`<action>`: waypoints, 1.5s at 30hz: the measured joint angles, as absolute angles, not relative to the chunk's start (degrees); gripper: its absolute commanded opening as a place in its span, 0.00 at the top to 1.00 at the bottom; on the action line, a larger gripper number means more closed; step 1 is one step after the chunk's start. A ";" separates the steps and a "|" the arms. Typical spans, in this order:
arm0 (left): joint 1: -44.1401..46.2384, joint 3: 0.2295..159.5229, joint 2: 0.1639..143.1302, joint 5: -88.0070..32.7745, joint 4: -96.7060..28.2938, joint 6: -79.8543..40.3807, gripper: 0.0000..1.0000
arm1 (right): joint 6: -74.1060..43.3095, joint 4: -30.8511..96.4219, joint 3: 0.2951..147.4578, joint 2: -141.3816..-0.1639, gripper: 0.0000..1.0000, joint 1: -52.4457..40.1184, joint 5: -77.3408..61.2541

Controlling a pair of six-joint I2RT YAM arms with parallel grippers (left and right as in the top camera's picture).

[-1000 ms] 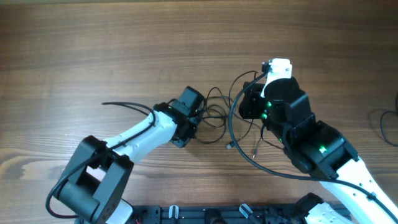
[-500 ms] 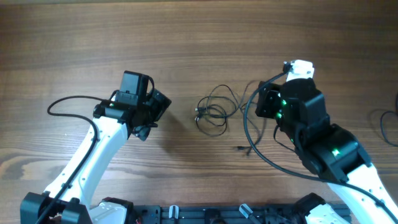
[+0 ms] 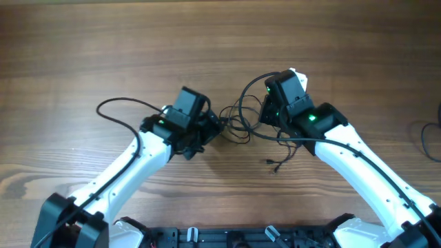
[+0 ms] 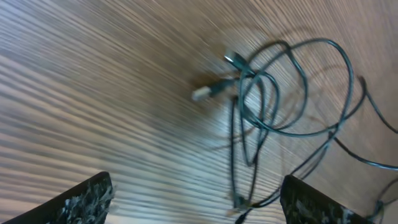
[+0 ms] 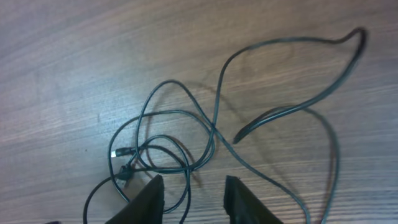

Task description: Untangle cables

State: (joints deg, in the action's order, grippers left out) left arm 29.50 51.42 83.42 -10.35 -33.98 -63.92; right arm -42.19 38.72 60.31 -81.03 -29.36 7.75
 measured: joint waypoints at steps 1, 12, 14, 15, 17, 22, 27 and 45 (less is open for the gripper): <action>30.22 51.42 84.14 -10.26 -32.69 -65.36 0.21 | -42.44 38.79 60.31 -81.01 0.63 -29.02 7.53; 34.76 51.42 95.07 -9.93 -19.77 -74.98 0.83 | -43.51 44.03 60.31 -78.67 0.50 -14.52 4.16; 35.70 51.42 97.21 -9.96 -19.00 -75.88 0.89 | -43.51 44.16 60.31 -78.67 0.49 -12.10 1.85; 35.86 51.40 97.65 -10.00 -19.03 -76.31 0.90 | -43.51 44.07 60.31 -78.67 0.49 -11.70 1.02; 35.86 51.40 97.93 -9.96 -18.98 -76.51 0.94 | -43.51 43.66 60.31 -78.94 0.42 -11.62 -0.16; 35.83 51.42 97.93 -9.93 -19.11 -76.88 0.96 | -43.48 41.76 60.34 -83.09 0.40 -11.62 -1.06; 35.83 51.42 97.93 -9.93 -19.66 -76.90 0.96 | -42.78 34.94 60.31 -90.89 0.59 -11.62 -2.35; 4.43 51.33 77.41 -11.03 -39.75 -57.98 0.96 | -29.61 31.27 61.17 -92.27 0.96 2.26 -5.98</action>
State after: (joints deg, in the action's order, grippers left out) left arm 4.43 51.33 77.41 -11.03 -39.75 -57.98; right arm -29.61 31.27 61.17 -92.27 2.26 -5.98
